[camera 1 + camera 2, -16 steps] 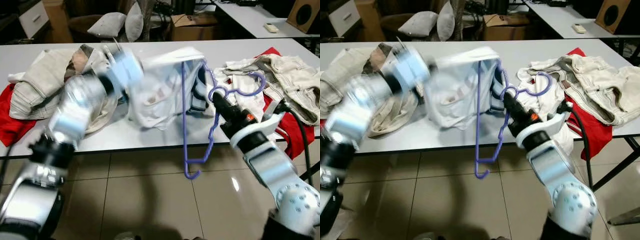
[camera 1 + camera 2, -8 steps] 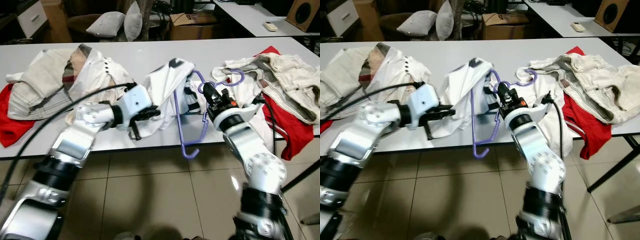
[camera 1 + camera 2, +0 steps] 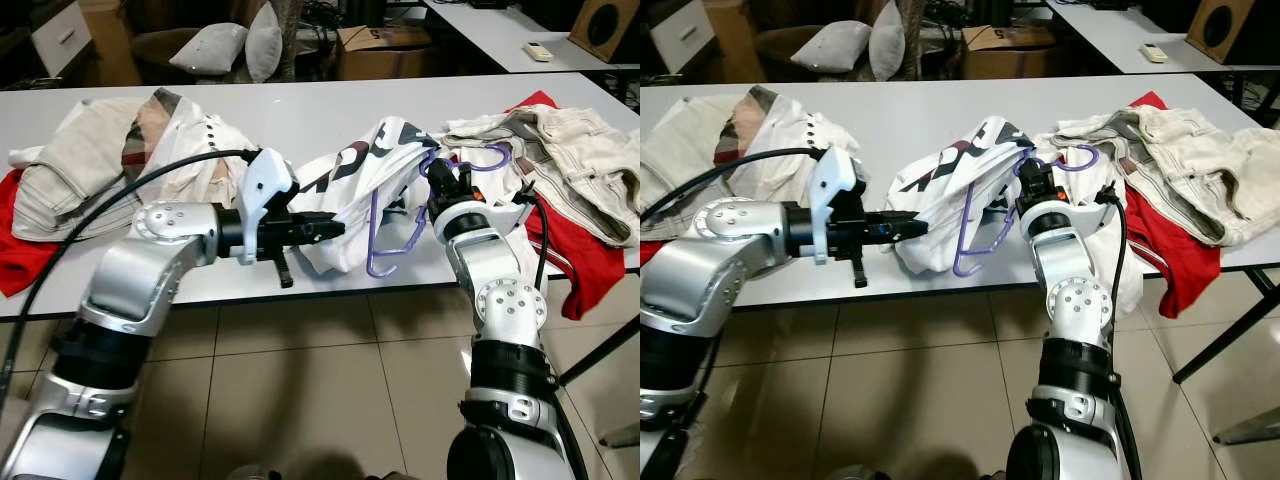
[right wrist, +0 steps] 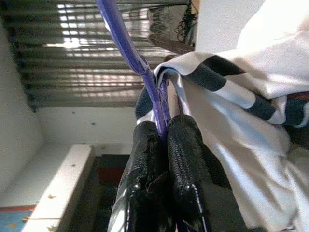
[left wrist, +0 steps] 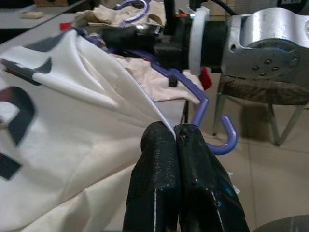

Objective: Hang hanger

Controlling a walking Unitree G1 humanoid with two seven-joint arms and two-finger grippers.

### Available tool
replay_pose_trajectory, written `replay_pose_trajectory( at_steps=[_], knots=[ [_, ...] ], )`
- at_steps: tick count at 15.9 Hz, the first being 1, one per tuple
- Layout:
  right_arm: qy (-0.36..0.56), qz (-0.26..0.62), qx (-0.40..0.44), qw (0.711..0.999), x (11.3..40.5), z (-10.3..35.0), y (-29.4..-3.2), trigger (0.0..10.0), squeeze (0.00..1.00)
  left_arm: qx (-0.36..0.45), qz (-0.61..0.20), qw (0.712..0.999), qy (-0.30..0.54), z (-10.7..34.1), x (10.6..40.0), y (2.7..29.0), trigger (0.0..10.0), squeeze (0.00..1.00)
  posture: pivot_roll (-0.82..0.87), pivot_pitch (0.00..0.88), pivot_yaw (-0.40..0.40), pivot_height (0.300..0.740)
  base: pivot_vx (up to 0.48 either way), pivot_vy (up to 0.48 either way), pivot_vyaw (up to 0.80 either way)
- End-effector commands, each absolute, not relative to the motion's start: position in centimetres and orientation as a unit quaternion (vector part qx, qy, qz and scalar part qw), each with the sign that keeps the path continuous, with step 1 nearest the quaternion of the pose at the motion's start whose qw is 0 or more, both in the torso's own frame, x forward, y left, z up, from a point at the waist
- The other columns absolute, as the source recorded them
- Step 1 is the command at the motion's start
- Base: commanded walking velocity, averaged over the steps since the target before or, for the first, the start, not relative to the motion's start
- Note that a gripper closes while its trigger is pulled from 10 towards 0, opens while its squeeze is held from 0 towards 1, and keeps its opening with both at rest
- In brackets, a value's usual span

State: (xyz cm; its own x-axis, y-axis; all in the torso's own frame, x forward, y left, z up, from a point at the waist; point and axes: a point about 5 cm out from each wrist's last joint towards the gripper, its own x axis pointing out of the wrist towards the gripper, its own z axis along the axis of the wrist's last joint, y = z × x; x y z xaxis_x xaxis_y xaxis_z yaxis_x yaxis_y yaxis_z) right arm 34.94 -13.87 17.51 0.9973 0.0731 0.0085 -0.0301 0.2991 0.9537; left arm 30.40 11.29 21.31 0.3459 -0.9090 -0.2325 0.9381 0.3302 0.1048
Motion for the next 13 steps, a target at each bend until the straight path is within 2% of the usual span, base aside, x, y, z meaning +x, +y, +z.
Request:
replay_pose_trajectory(
  at_steps=[1, 3, 4, 6, 8, 10, 13],
  knots=[
    [-0.007, 0.071, 0.633, 0.771, 35.5, 20.0, -11.3, 10.0, 0.0, 0.118, -0.575, 0.807, 0.059, 22.0, 30.4, 10.9, 0.0, 0.0, -0.08, 0.0, 0.003, 0.74, 0.0, 0.0, 0.0],
    [-0.014, 0.064, 0.658, 0.75, 36.0, 20.2, -11.2, 10.0, 0.0, 0.115, -0.617, 0.775, 0.074, 21.8, 29.1, 10.0, 0.0, 0.0, -0.08, 0.0, 0.002, 0.74, 0.0, 0.0, 0.0],
    [-0.019, 0.063, 0.664, 0.745, 36.2, 20.3, -11.3, 10.0, 0.0, 0.127, -0.618, 0.771, 0.084, 21.5, 28.9, 10.0, 0.0, 0.0, -0.08, 0.0, 0.002, 0.74, 0.0, 0.0, 0.0],
    [-0.021, 0.062, 0.655, 0.753, 36.4, 20.4, -11.5, 10.0, 0.0, 0.107, -0.635, 0.761, 0.073, 22.0, 28.4, 9.7, 0.0, 0.0, -0.08, 0.0, -0.002, 0.74, 0.0, 0.0, 0.0],
    [-0.021, 0.058, 0.657, 0.751, 36.6, 20.3, -11.5, 10.0, 0.0, 0.098, -0.659, 0.743, 0.067, 22.4, 27.7, 9.3, 0.0, 0.0, -0.08, 0.0, -0.006, 0.74, 0.0, 0.0, 0.0],
    [-0.019, 0.06, 0.657, 0.751, 36.8, 20.3, -11.2, 10.0, 0.0, 0.097, -0.659, 0.743, 0.066, 22.3, 27.7, 8.5, 0.0, 0.0, -0.07, 0.0, -0.01, 0.74, 0.0, 0.0, 0.0],
    [-0.018, 0.057, 0.654, 0.754, 37.2, 20.3, -10.8, 10.0, 0.0, 0.086, -0.686, 0.72, 0.06, 22.4, 26.9, 7.3, 0.0, 0.0, -0.07, 0.0, -0.012, 0.74, 0.0, 0.0, 0.0]
  ],
)
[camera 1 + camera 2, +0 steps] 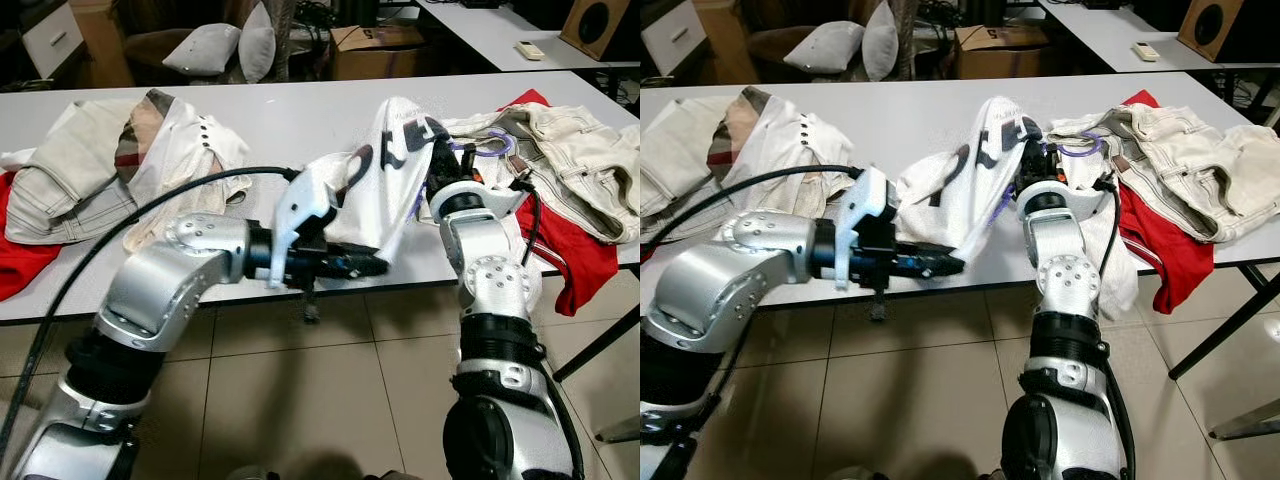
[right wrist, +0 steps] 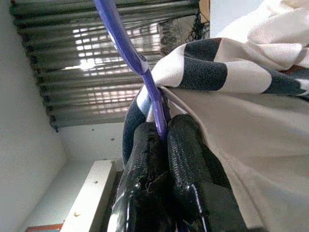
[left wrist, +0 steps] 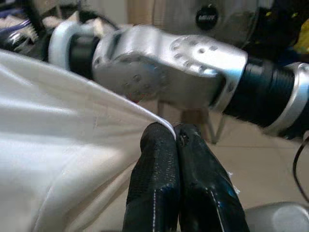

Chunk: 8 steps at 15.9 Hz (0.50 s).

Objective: Hang hanger

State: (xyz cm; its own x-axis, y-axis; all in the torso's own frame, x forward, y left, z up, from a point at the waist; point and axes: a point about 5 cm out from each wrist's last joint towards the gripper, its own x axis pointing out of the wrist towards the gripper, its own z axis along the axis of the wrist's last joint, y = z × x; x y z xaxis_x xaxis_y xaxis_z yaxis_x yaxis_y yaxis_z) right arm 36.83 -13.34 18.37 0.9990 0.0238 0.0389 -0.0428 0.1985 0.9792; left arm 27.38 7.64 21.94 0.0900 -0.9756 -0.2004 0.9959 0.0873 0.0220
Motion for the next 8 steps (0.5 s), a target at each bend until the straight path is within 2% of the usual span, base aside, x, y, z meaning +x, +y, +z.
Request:
replay_pose_trajectory(
  at_steps=[1, 6, 7, 8],
  knots=[
    [-0.016, 0.057, 0.639, 0.767, 37.3, 20.1, -10.7, 10.0, 0.0, 0.074, -0.678, 0.73, 0.048, 22.8, 27.2, 7.0, 0.0, 0.0, -0.08, 0.0, -0.012, 0.74, 0.0, 0.0, 0.0],
    [0.001, 0.051, 0.592, 0.804, 37.3, 19.0, -10.1, 10.0, 0.0, 0.007, -0.677, 0.736, 0.0, 25.2, 27.7, 6.6, 0.0, 0.0, -0.08, 0.0, -0.012, 0.74, 0.0, 0.0, 0.0],
    [0.006, 0.056, 0.586, 0.809, 37.2, 18.9, -9.9, 10.0, 0.0, 0.015, -0.663, 0.749, -0.003, 25.2, 28.1, 6.7, 0.0, 0.0, -0.07, 0.0, -0.014, 0.74, 0.0, 0.0, 0.0],
    [0.017, 0.076, 0.563, 0.823, 37.0, 19.0, -9.4, 10.0, 0.0, 0.029, -0.625, 0.78, -0.005, 25.1, 29.2, 7.0, 0.0, 0.0, -0.07, 0.0, -0.014, 0.74, 0.0, 0.0, 0.0]
  ],
)
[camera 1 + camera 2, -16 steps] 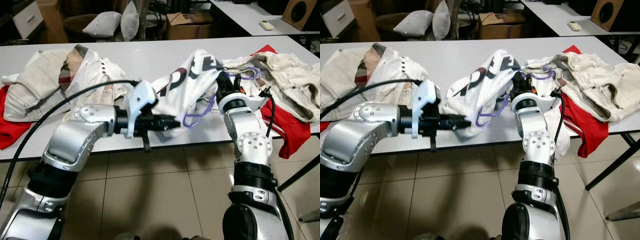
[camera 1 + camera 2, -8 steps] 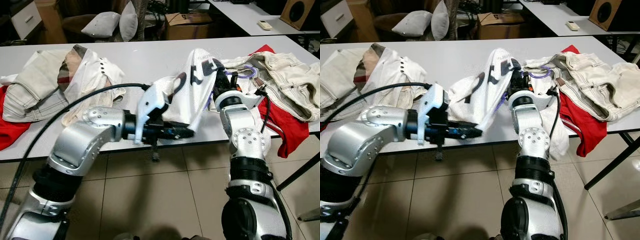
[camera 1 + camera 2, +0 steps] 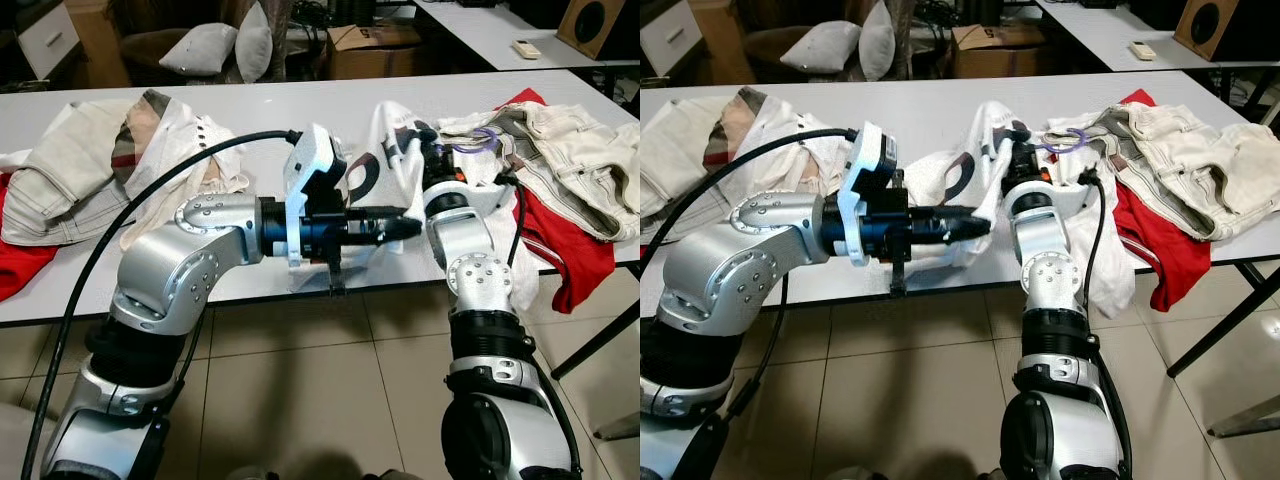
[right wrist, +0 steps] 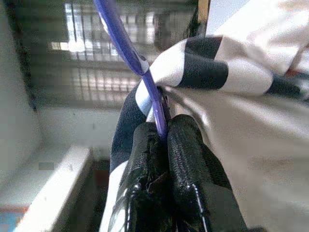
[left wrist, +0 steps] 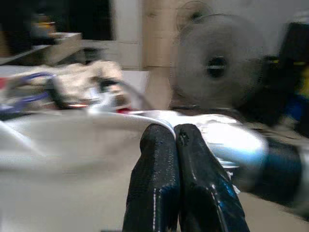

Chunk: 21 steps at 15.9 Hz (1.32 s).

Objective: Hang hanger

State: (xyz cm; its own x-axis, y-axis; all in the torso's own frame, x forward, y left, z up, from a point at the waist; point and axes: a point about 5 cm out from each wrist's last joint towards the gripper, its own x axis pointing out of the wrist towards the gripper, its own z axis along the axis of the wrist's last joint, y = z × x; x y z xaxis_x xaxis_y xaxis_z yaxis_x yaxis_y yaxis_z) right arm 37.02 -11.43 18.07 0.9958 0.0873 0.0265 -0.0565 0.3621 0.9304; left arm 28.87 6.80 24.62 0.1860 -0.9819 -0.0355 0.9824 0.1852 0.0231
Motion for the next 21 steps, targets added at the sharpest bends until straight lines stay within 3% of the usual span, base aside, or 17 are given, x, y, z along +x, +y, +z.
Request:
replay_pose_trajectory(
  at_steps=[1, 2, 3, 6, 8, 9, 10, 11, 12, 13, 14, 15, 18, 21],
  knots=[
    [0.025, 0.094, 0.545, 0.833, 36.7, 19.2, -9.1, 10.0, 0.0, 0.05, -0.591, 0.805, -0.006, 25.0, 30.1, 7.3, 0.0, 0.0, -0.07, 0.0, -0.015, 0.74, 0.0, 0.0, 0.0],
    [0.041, 0.129, 0.507, 0.851, 36.0, 19.5, -8.5, 10.0, 0.0, 0.075, -0.539, 0.839, -0.009, 25.0, 31.5, 7.8, 0.0, 0.0, -0.07, 0.0, -0.016, 0.74, 0.0, 0.0, 0.0],
    [0.049, 0.17, 0.458, 0.871, 34.6, 20.3, -8.3, 10.0, 0.0, 0.063, -0.525, 0.849, -0.022, 25.7, 32.0, 8.0, 0.0, 0.0, -0.07, 0.0, -0.014, 0.74, 0.0, 0.0, 0.0],
    [0.064, 0.193, 0.404, 0.892, 32.6, 20.6, -8.8, 10.0, 0.0, 0.046, -0.513, 0.856, -0.057, 27.0, 32.1, 7.8, 0.0, 0.0, -0.07, 0.0, -0.004, 0.74, 0.0, 0.0, 0.0],
    [0.086, 0.205, 0.378, 0.899, 30.3, 20.1, -9.3, 10.0, 0.0, 0.061, -0.429, 0.898, -0.079, 27.7, 34.3, 9.0, 0.0, 0.0, -0.09, 0.0, 0.009, 0.74, 0.0, 0.0, 0.0],
    [0.092, 0.203, 0.376, 0.9, 29.8, 19.8, -9.7, 10.0, 0.0, 0.065, -0.438, 0.893, -0.081, 27.8, 34.1, 9.1, 0.0, 0.0, -0.09, 0.0, 0.013, 0.74, 0.0, 0.0, 0.0],
    [0.087, 0.195, 0.392, 0.895, 29.6, 19.8, -10.4, 10.0, 0.0, 0.082, -0.465, 0.879, -0.069, 27.5, 33.4, 9.0, 0.8, 0.0, -0.09, 0.0, 0.013, 0.74, 0.0, 0.0, 0.0],
    [0.083, 0.189, 0.4, 0.893, 29.5, 19.9, -10.9, 10.0, 0.0, 0.095, -0.478, 0.872, -0.046, 27.0, 33.0, 9.1, 7.7, 0.0, -0.09, 0.0, 0.015, 0.74, 0.0, 0.0, 0.0],
    [0.081, 0.186, 0.4, 0.894, 29.5, 20.0, -11.2, 10.0, 0.0, 0.097, -0.486, 0.868, -0.027, 26.5, 32.7, 9.2, 10.0, 0.0, -0.09, 0.0, 0.014, 0.74, 0.0, 0.0, 0.0],
    [0.079, 0.181, 0.397, 0.896, 29.5, 20.0, -11.7, 10.0, 0.0, 0.089, -0.491, 0.866, -0.027, 26.6, 32.5, 9.4, 10.0, 0.0, -0.09, 0.0, 0.014, 0.74, 0.0, 0.0, 0.0],
    [0.079, 0.176, 0.394, 0.899, 29.5, 19.9, -12.1, 10.0, 0.0, 0.085, -0.494, 0.865, -0.032, 27.0, 32.3, 9.6, 10.0, 0.82, -0.09, 0.0, 0.014, 0.74, 0.0, 0.0, 0.0],
    [0.079, 0.169, 0.39, 0.902, 29.5, 19.8, -12.9, 10.0, 0.0, 0.08, -0.513, 0.854, -0.041, 27.6, 31.7, 9.8, 10.0, 1.0, -0.09, 0.0, 0.004, 0.74, 0.0, 0.0, 0.0],
    [0.077, 0.166, 0.394, 0.9, 29.9, 19.8, -14.1, 10.0, 0.0, 0.083, -0.581, 0.809, -0.029, 28.2, 29.7, 9.5, 10.0, 1.0, -0.08, 0.0, -0.009, 0.74, 0.0, 0.0, 0.0],
    [0.075, 0.183, 0.362, 0.911, 30.3, 20.0, -15.3, 10.0, 0.0, 0.108, -0.599, 0.793, -0.009, 27.8, 29.1, 10.2, 10.0, 1.0, -0.07, 0.0, -0.009, 0.74, 0.0, 0.0, 0.0]
  ],
)
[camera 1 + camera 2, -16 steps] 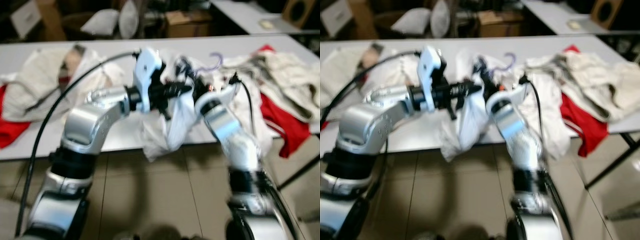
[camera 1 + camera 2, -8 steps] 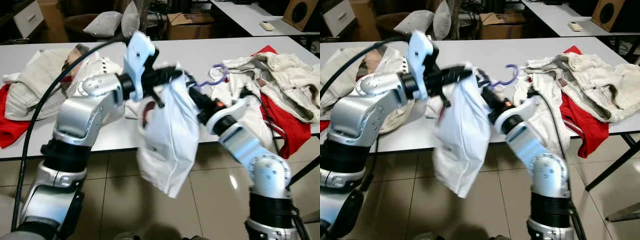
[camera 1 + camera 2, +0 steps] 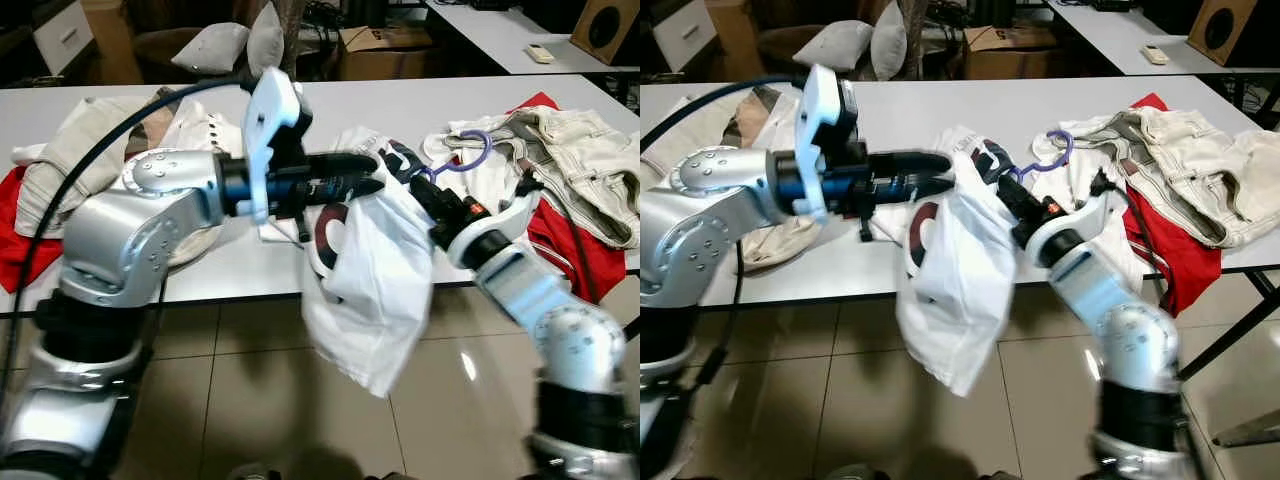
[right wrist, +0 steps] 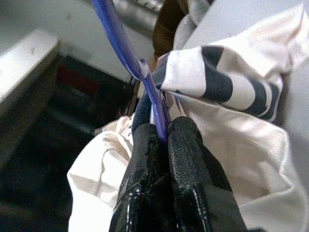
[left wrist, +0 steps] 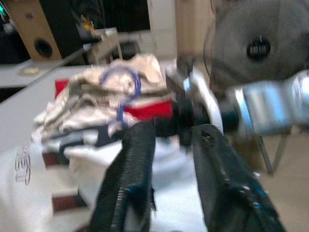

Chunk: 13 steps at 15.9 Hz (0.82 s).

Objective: Hang hanger

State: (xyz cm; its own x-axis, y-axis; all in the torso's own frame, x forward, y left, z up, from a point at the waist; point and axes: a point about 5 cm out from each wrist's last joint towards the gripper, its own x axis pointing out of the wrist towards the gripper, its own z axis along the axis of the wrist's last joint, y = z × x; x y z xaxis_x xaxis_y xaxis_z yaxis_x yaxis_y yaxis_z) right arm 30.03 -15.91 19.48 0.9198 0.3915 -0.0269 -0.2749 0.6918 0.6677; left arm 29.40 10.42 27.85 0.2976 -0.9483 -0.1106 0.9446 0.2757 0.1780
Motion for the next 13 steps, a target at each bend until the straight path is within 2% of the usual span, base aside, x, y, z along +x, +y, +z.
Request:
replay_pose_trajectory(
  at_steps=[1, 3, 4, 5, 8, 11, 12, 13],
  knots=[
    [0.068, 0.209, 0.328, 0.919, 30.2, 20.5, -16.2, 10.0, 0.0, 0.118, -0.576, 0.809, -0.01, 27.8, 29.7, 11.2, 10.0, 1.0, -0.07, 0.0, -0.009, 0.74, 0.0, 0.0, 0.0],
    [0.014, 0.355, 0.216, 0.909, 27.8, 22.7, -19.6, 10.0, 0.0, 0.129, -0.453, 0.882, -0.021, 28.3, 32.3, 15.6, 10.0, 1.0, -0.08, 0.0, 0.001, 0.74, 0.0, 0.0, 0.0],
    [0.012, 0.367, 0.206, 0.907, 27.5, 22.9, -19.9, 10.0, 0.0, 0.131, -0.443, 0.886, -0.022, 28.3, 32.4, 16.0, 10.0, 1.0, -0.08, 0.0, 0.001, 0.74, 0.0, 0.0, 0.0],
    [0.001, 0.41, 0.167, 0.897, 26.1, 23.1, -21.7, 10.0, 0.0, 0.124, -0.396, 0.909, -0.041, 28.6, 33.0, 17.9, 10.0, 1.0, -0.08, 0.0, -0.002, 0.74, 0.0, 0.0, 0.0],
    [0.002, 0.479, 0.146, 0.865, 23.9, 24.2, -24.6, 10.0, 0.0, 0.085, -0.36, 0.927, -0.069, 28.7, 33.1, 20.4, 10.0, 1.0, -0.08, 0.0, -0.01, 0.74, 0.0, 0.0, 0.0],
    [0.006, 0.508, 0.13, 0.851, 22.8, 24.7, -26.0, 10.0, 0.0, 0.056, -0.371, 0.924, -0.073, 27.7, 32.5, 20.1, 10.0, 1.0, -0.08, 0.0, -0.01, 0.74, 0.0, 0.0, 0.0],
    [0.009, 0.506, 0.125, 0.853, 22.8, 24.6, -26.0, 10.0, 0.0, 0.047, -0.364, 0.928, -0.071, 27.3, 32.6, 20.1, 10.0, 0.88, -0.08, 0.0, -0.008, 0.74, 0.0, 0.0, 0.0],
    [0.022, 0.463, 0.084, 0.882, 22.7, 23.5, -25.4, 10.0, 0.0, 0.012, -0.32, 0.947, -0.028, 23.5, 31.8, 19.6, 10.0, 0.0, -0.09, 0.0, 0.002, 0.74, 0.0, 0.0, 0.0]
  ],
)
